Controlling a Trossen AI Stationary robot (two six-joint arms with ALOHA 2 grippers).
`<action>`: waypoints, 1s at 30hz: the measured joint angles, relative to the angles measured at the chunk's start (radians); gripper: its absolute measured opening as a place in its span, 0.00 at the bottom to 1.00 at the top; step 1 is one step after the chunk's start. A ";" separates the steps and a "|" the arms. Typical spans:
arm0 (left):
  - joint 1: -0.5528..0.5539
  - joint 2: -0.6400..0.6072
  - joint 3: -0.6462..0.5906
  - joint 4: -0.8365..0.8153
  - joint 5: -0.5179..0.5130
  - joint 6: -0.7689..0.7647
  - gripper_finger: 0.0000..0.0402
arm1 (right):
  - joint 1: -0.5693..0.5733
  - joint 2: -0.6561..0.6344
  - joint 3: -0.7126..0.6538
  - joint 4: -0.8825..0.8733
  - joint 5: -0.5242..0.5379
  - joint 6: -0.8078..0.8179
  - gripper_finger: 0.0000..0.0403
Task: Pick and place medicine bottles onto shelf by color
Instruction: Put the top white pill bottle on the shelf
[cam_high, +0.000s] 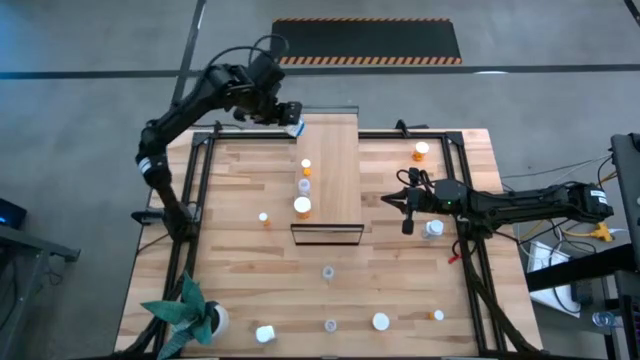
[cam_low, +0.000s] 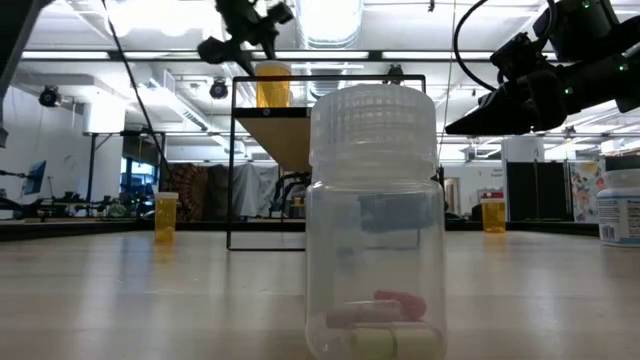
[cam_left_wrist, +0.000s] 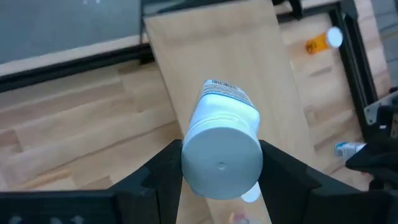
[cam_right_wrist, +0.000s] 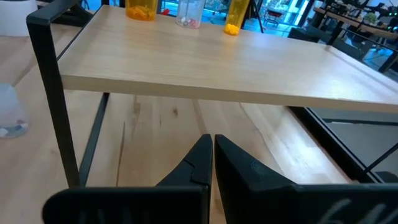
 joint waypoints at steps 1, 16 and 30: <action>-0.009 0.012 0.003 0.000 0.001 -0.008 0.38 | 0.000 0.000 0.000 0.000 -0.001 0.006 0.02; -0.083 0.106 0.003 -0.017 -0.032 -0.280 0.38 | 0.000 0.000 0.005 0.031 -0.004 -0.052 0.02; -0.097 0.158 0.002 0.001 -0.064 -0.339 0.38 | 0.000 0.000 0.006 0.047 -0.004 -0.110 0.02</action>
